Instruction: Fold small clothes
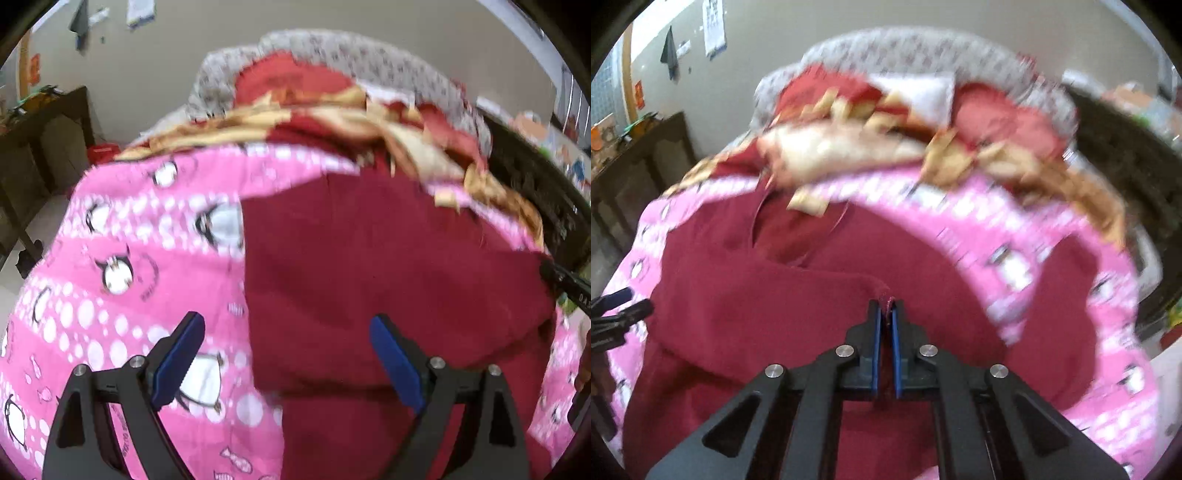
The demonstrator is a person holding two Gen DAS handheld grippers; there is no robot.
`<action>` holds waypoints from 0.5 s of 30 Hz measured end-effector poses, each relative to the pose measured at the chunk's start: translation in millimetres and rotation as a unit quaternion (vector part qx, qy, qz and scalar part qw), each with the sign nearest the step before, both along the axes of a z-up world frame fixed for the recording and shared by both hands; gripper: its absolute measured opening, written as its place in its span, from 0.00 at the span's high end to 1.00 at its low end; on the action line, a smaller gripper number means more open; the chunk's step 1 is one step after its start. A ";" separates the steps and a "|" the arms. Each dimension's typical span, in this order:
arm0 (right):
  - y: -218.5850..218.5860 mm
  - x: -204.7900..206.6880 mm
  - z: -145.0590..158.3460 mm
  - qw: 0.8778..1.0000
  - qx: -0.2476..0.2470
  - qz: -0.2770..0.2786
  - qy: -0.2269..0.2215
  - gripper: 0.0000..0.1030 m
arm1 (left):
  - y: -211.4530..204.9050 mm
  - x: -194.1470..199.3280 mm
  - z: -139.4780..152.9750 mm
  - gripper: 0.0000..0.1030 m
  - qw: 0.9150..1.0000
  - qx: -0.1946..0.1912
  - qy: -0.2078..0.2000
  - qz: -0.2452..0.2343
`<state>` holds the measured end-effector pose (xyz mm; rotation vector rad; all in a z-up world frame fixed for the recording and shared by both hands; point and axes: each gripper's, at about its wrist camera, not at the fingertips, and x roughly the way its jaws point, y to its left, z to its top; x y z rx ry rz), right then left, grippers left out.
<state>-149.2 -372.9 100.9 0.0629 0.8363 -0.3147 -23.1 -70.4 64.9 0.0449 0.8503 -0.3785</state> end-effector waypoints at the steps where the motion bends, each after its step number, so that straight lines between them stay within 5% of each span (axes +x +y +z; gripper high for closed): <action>1: -5.0 0.2 4.2 1.000 -0.005 -0.010 -0.002 0.83 | -2.2 2.1 1.4 0.09 1.000 -0.001 -0.001 -0.001; 8: -33.9 18.4 -33.5 0.995 0.048 -0.062 0.061 0.75 | -25.1 23.7 -28.8 0.09 0.997 0.064 0.038 0.000; 10: -36.8 6.5 -26.6 0.995 0.056 -0.077 0.039 0.62 | -21.0 24.3 -31.7 0.09 0.998 0.055 0.037 0.005; 15: -27.9 -9.8 -6.2 0.997 0.049 -0.063 0.002 0.61 | -15.6 31.1 -39.2 0.09 0.998 0.052 0.045 0.017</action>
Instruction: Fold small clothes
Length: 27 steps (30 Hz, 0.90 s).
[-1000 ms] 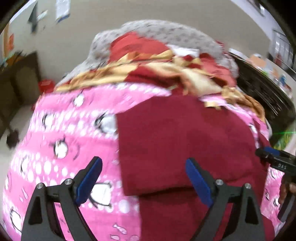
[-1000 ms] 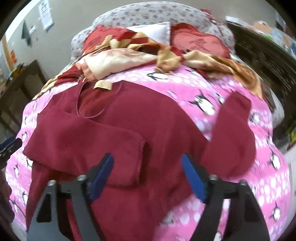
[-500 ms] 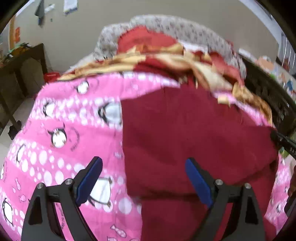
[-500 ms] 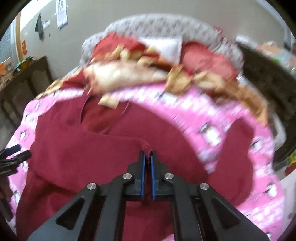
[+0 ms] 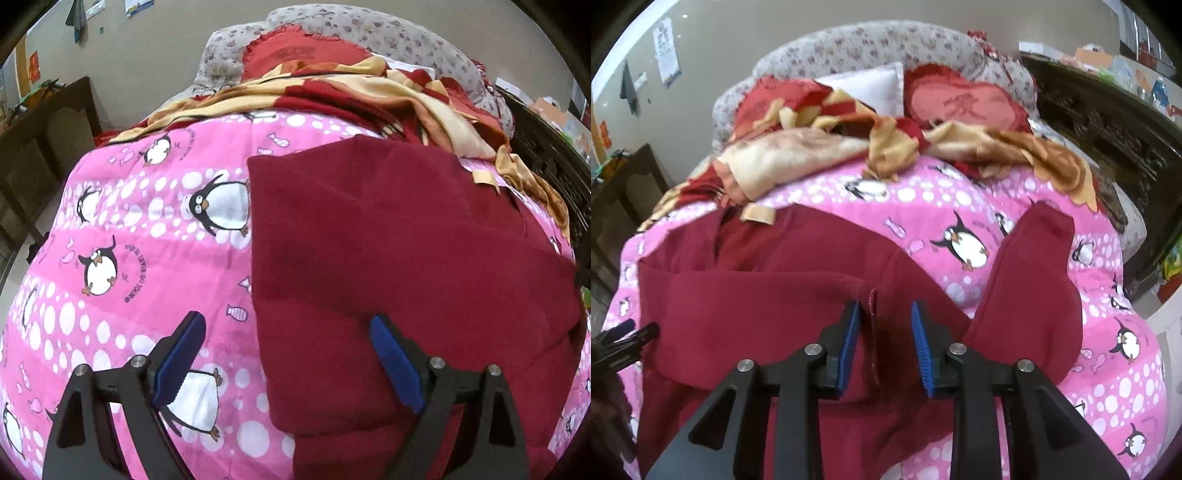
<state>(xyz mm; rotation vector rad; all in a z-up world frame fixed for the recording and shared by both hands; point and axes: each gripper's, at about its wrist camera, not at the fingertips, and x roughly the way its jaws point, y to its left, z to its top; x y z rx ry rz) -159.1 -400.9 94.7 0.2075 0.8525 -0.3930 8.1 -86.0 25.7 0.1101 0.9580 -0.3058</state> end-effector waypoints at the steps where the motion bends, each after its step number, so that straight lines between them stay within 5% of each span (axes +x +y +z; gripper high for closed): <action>1: 3.4 1.0 1.0 1.000 0.000 0.011 -0.003 0.61 | -0.2 1.0 -1.9 0.09 1.000 -0.001 0.003 0.001; 7: 8.4 32.8 -35.6 0.997 -0.033 0.027 0.056 0.60 | -3.0 6.3 -12.7 0.09 1.000 0.003 0.013 0.004; 11: -10.8 24.7 -34.4 0.999 0.022 0.002 0.042 0.58 | -0.2 2.5 -5.3 0.09 1.000 0.011 0.005 0.006; 19: 13.5 -9.7 -6.1 1.000 0.010 0.026 0.015 0.58 | -1.9 -14.3 13.4 0.09 1.000 0.014 -0.021 0.001; 27: 26.8 -4.4 -34.0 0.998 0.024 0.046 0.040 0.58 | -8.1 -31.3 28.2 0.09 0.999 0.015 -0.034 -0.012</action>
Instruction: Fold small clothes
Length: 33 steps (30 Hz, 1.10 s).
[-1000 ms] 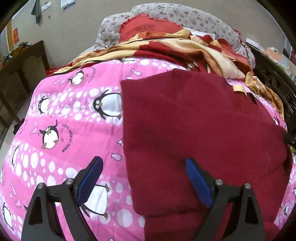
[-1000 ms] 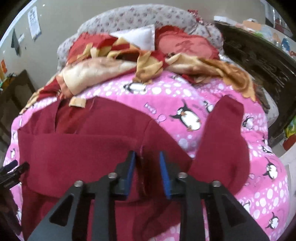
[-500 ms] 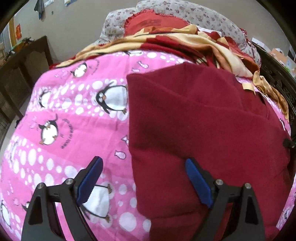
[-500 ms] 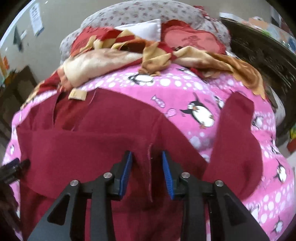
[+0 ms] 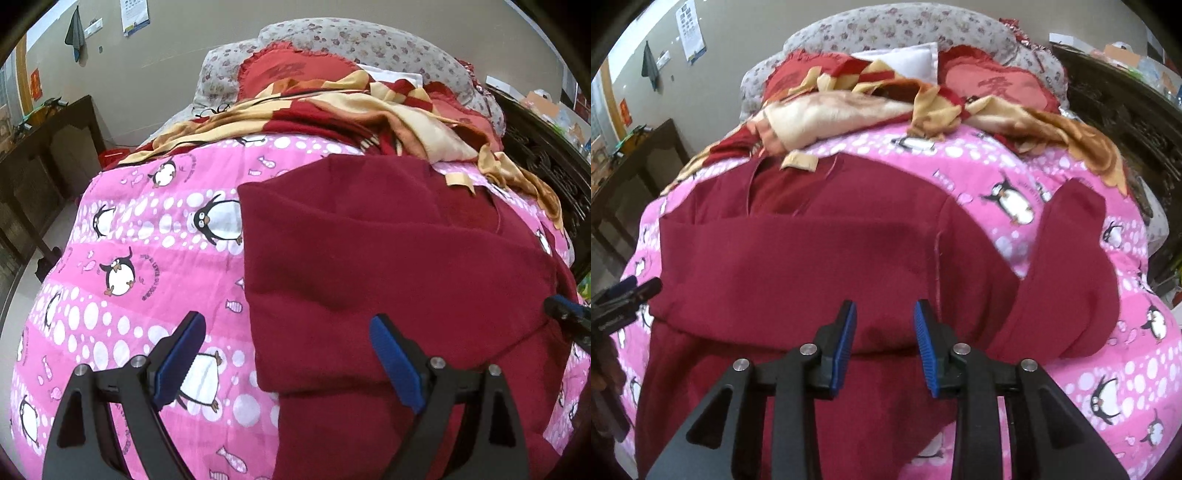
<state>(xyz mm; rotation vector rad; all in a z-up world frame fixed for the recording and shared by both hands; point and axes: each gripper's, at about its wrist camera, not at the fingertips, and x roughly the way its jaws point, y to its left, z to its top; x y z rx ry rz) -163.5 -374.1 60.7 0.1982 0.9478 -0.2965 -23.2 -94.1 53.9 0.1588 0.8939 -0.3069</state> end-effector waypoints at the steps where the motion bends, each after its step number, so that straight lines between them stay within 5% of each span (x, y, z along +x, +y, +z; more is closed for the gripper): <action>1: 0.1 2.8 -6.5 1.000 -0.007 -0.002 0.013 0.58 | -0.1 -1.8 0.4 0.09 1.000 -0.001 0.001 0.000; 13: 5.9 -10.7 5.8 1.000 -0.015 -0.003 0.011 0.58 | -11.0 -19.2 6.3 0.09 1.000 -0.010 0.002 -0.011; 17: -1.8 -6.2 -19.4 0.998 -0.002 -0.011 0.056 0.57 | -19.8 -22.3 4.6 0.09 1.000 -0.012 0.010 -0.021; 26: -30.4 -42.5 21.2 0.999 0.030 -0.038 -0.017 0.57 | -42.3 -19.9 0.8 0.09 0.999 -0.024 0.022 -0.038; 33: -109.7 -44.2 45.5 0.990 0.021 -0.138 -0.034 0.46 | -64.8 -9.5 -6.8 0.09 0.998 -0.025 0.036 -0.049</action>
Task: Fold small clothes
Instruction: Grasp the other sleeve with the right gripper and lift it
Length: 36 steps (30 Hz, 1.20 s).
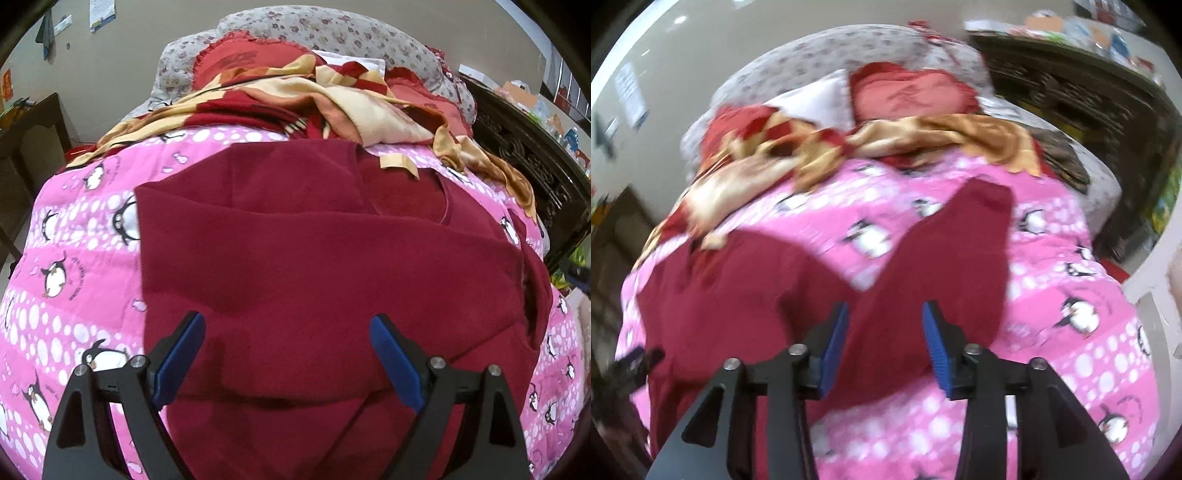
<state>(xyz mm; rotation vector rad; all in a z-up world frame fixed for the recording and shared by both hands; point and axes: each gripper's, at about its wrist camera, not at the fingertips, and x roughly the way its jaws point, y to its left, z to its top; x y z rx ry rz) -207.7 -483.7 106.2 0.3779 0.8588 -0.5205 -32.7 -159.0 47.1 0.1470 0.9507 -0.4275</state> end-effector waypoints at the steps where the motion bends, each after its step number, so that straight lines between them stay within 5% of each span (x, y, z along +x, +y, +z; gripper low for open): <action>1: -12.4 4.7 -2.0 1.000 0.008 -0.009 0.004 0.46 | -1.9 1.2 -1.1 0.09 1.000 0.001 0.001 -0.001; 10: -81.3 66.0 -30.9 0.997 0.059 -0.058 0.004 0.45 | -10.2 7.7 -15.2 0.09 1.000 0.012 0.016 -0.007; 18: -120.4 97.4 -77.5 0.990 0.093 -0.096 0.050 0.43 | -11.5 10.8 -21.2 0.09 1.000 0.012 0.021 -0.007; 20: -124.0 98.2 -85.3 0.990 0.092 -0.092 0.050 0.50 | -11.4 11.5 -22.4 0.09 1.000 0.013 0.021 -0.007; 22: -124.4 96.1 -86.6 0.992 0.086 -0.084 0.046 0.74 | -10.8 12.1 -22.8 0.09 1.000 0.011 0.023 -0.007; 31: -102.2 51.5 -15.2 0.995 0.072 -0.038 -0.055 0.81 | 1.4 6.7 -3.3 0.09 1.000 -0.006 0.008 -0.003; 36: -50.7 33.4 40.4 0.988 0.083 0.051 -0.123 0.81 | 18.8 6.8 17.1 0.09 0.999 -0.031 -0.001 0.012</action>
